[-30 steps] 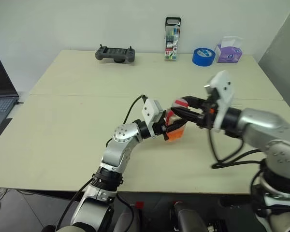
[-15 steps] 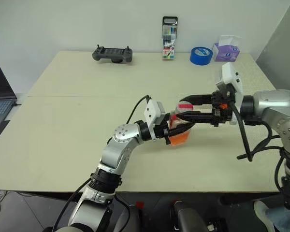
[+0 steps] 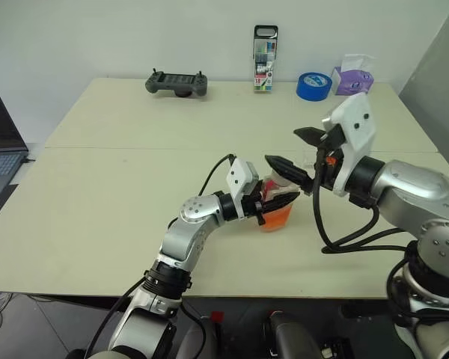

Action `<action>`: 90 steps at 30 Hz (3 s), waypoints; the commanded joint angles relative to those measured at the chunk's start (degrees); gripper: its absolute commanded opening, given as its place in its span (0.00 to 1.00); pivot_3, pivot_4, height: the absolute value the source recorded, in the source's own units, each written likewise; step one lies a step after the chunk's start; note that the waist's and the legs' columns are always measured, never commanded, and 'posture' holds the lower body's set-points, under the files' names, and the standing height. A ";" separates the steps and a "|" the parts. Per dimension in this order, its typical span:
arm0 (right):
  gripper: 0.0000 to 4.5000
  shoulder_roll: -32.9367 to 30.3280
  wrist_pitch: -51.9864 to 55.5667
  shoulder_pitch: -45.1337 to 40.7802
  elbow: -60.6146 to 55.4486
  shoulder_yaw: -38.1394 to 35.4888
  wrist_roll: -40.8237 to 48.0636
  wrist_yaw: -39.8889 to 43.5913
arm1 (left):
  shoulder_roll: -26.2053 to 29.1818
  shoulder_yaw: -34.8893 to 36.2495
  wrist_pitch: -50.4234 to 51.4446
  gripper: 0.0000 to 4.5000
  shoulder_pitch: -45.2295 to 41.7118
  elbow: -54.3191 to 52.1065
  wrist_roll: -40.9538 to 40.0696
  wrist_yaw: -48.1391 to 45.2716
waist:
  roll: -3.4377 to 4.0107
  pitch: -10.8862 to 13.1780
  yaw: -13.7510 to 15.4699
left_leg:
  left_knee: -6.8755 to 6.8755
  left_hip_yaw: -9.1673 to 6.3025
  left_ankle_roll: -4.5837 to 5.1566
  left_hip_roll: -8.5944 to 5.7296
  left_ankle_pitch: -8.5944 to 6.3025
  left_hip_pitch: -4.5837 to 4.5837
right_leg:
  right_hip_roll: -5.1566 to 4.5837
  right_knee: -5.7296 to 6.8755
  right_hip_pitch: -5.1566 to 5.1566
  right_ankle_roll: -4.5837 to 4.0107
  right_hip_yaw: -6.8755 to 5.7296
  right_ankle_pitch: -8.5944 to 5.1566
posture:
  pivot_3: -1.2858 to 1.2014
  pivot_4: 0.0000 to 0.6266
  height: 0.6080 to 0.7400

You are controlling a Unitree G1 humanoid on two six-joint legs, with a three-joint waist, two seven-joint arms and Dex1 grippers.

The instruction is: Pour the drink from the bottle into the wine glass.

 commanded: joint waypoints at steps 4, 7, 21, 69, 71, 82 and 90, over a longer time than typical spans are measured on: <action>0.95 10.65 4.60 1.94 -8.11 0.51 -1.80 -11.13 | -1.40 1.30 -4.22 0.37 -3.50 2.33 0.60 0.15 | 0.02 -0.01 -0.08 | 0.00 0.00 0.00 -0.01 0.01 0.00 | 0.02 0.01 -0.01 0.00 -0.01 0.00 | 0.52 0.24 1.00; 0.95 14.02 4.60 4.75 -8.94 2.92 -2.10 -15.74 | -1.53 1.18 -5.60 0.37 -4.28 3.77 0.87 -0.20 | 0.03 -0.02 -0.16 | -0.01 0.04 0.01 -0.02 0.01 -0.01 | 0.00 -0.01 -0.02 0.00 0.03 0.00 | 0.52 0.24 1.00; 0.95 20.14 4.60 4.73 -9.28 4.28 -6.00 -25.72 | -0.74 0.99 -6.79 0.37 -4.35 4.77 1.75 -0.45 | 0.03 -0.02 -0.34 | -0.04 0.03 0.01 -0.01 0.01 -0.03 | 0.02 -0.01 -0.07 0.01 0.02 -0.01 | 0.52 0.24 1.00; 0.95 -26.73 -30.81 -0.09 21.37 9.11 -0.49 31.53 | -2.02 1.18 -6.74 0.36 -4.79 3.37 2.90 2.16 | 0.08 0.23 0.23 | 0.02 0.08 0.11 -0.10 -0.02 -0.06 | -0.15 -0.27 0.08 0.02 0.01 0.00 | 0.52 0.24 1.00; 0.95 -23.47 -26.83 0.66 17.67 6.77 1.12 25.48 | -2.03 1.38 -6.80 0.36 -4.77 3.49 2.95 1.88 | 0.09 0.23 0.26 | 0.02 0.07 0.10 -0.09 -0.02 -0.06 | -0.15 -0.23 0.07 0.01 0.02 0.01 | 0.52 0.24 1.00; 0.95 2.82 -1.08 3.15 -4.55 2.14 -0.83 -7.42 | -2.81 1.32 -7.57 0.36 -5.27 5.32 2.91 0.72 | 0.12 0.22 0.06 | 0.02 0.02 -0.02 -0.09 0.07 -0.09 | -0.11 0.02 -0.08 0.01 0.00 0.00 | 0.52 0.24 1.00; 0.95 14.79 3.71 2.80 -6.49 5.22 -9.78 -17.15 | -3.29 1.16 -7.97 0.36 -5.45 6.07 3.08 -0.20 | 0.14 0.20 -0.16 | -0.04 0.02 -0.01 -0.08 0.10 -0.09 | -0.07 0.03 -0.12 0.00 0.00 0.00 | 0.52 0.24 1.00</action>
